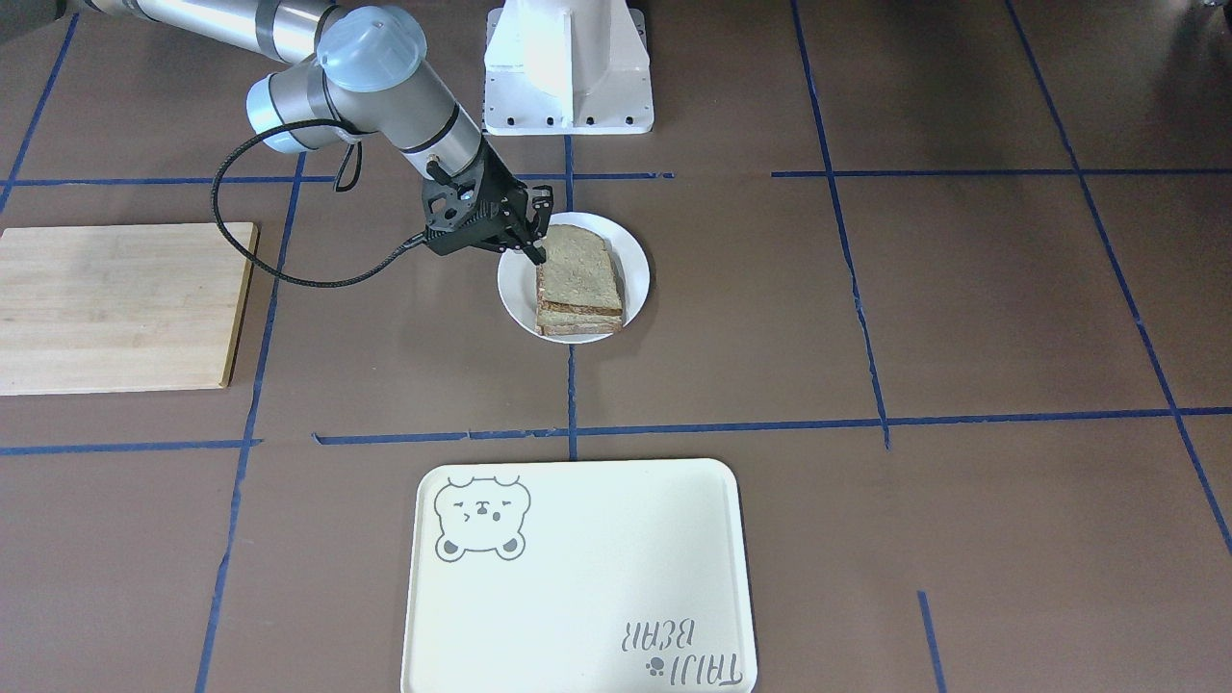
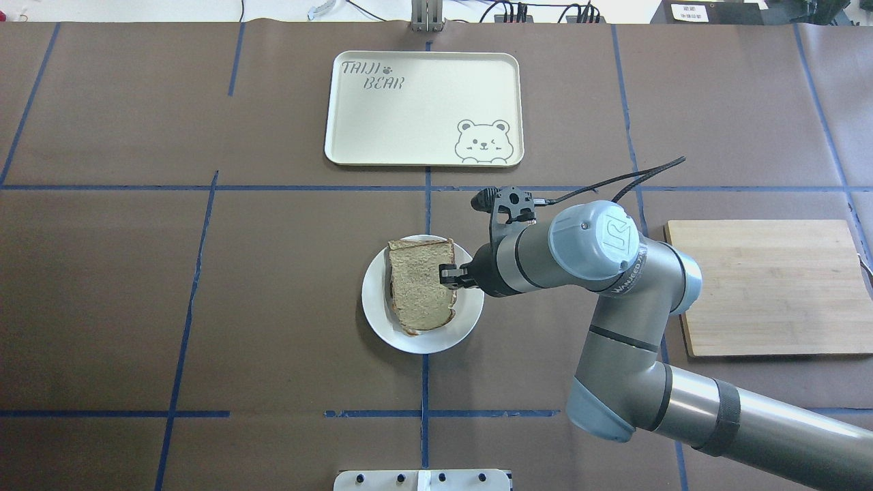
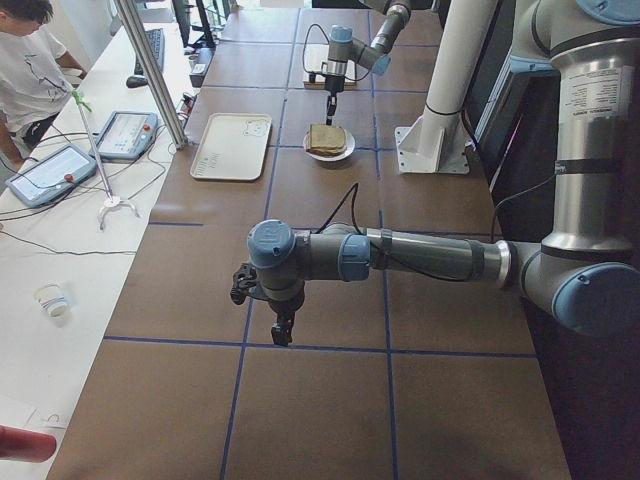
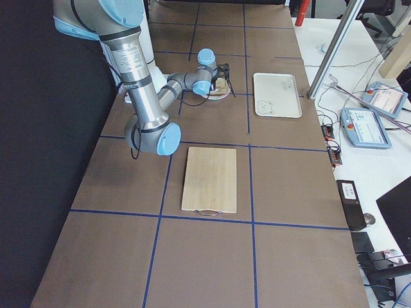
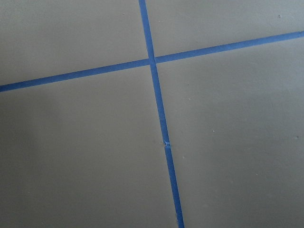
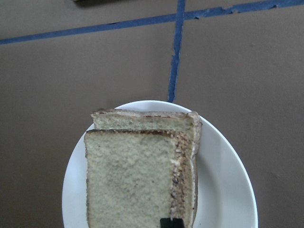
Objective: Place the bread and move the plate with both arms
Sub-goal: 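Lower the bread onto the egg on the plate and open the right gripper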
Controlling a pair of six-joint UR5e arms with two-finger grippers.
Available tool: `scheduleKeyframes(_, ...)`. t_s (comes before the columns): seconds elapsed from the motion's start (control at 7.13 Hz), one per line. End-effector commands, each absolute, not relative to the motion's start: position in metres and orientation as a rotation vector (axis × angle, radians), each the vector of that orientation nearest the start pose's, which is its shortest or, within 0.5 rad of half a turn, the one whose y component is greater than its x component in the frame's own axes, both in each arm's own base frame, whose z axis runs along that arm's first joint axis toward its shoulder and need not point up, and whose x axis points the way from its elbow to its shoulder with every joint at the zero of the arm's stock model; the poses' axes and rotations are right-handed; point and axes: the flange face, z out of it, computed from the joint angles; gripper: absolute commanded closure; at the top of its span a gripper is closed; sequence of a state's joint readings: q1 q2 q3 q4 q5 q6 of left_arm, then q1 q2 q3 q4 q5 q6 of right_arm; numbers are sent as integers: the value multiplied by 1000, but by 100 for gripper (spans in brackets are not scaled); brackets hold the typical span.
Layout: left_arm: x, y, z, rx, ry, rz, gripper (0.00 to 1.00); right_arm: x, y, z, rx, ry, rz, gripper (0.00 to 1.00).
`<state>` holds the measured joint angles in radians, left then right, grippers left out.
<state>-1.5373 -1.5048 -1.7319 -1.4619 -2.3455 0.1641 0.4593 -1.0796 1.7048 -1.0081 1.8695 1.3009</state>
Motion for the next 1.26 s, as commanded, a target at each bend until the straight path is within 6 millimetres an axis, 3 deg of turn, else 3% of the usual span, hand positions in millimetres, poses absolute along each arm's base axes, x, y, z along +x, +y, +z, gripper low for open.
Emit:
scheduleKeyframes(0.0, -48, -464, 621, 39, 776, 183, 0, -537, -377, 258, 166, -1179, -12, 98)
scheduleKeyframes(0.14, -48, -464, 621, 39, 775, 183, 0, -540, -375, 258, 171, -1175, -8, 97)
scheduleKeyframes(0.28, -48, -464, 621, 39, 775, 183, 0, -543, -374, 256, 190, -1173, 5, 82)
scheduleKeyframes(0.42, -48, -464, 621, 38, 775, 182, 0, -542, -374, 255, 188, -1172, 11, 5)
scheduleKeyframes(0.56, -48, -464, 620, 40, 775, 184, 0, -538, -379, 252, 192, -1175, 17, 0)
scheduleKeyframes(0.7, -47, -464, 620, 39, 775, 184, 0, -520, -404, 257, 165, -1125, 38, 0)
scheduleKeyframes(0.84, -47, -464, 618, 48, 770, 195, 0, -489, -433, 261, 109, -1076, 49, 0)
scheduleKeyframes(1.12, -44, -466, 596, 83, 763, 207, 0, -410, -490, 277, 73, -936, -47, 0)
